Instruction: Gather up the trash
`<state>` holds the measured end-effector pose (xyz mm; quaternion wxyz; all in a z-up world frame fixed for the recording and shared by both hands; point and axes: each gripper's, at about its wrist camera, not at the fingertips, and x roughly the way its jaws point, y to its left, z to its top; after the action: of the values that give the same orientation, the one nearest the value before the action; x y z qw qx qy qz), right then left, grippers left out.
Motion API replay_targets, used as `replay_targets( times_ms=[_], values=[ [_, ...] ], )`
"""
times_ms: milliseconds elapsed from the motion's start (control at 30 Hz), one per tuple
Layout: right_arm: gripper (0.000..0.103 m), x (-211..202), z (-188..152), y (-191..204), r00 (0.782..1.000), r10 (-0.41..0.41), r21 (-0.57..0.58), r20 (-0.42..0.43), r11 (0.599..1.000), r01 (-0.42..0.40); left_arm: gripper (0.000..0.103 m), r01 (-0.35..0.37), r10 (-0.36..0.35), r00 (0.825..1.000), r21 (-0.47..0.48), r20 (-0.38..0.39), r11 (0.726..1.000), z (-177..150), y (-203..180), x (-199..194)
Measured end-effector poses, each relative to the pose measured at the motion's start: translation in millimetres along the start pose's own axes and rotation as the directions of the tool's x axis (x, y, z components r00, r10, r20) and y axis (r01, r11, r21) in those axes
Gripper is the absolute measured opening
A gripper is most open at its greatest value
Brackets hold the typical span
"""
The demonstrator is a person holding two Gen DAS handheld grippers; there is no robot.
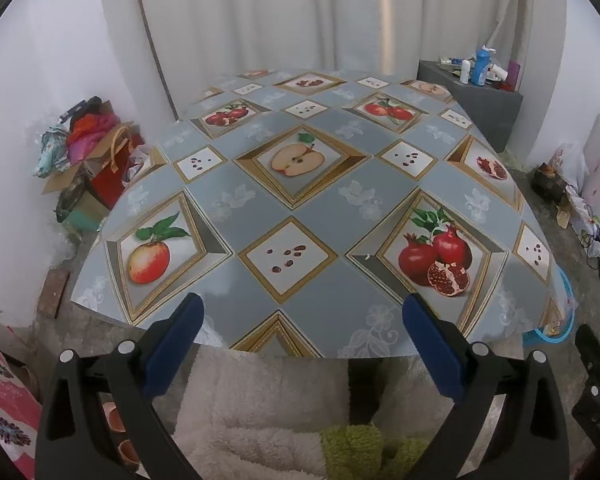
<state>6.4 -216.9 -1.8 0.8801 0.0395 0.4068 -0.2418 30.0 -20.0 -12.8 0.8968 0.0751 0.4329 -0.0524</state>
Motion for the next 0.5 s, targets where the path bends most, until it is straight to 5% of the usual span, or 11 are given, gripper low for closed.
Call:
replay_targets(
  times_ms=[500],
  values=[
    [0.095,-2,0,-17,1.0,-0.027,0.049,0.01,0.998,0.027,0.097,0.018,-0.019,0.999,0.033,0.04,0.999,3,-9,-14]
  ],
)
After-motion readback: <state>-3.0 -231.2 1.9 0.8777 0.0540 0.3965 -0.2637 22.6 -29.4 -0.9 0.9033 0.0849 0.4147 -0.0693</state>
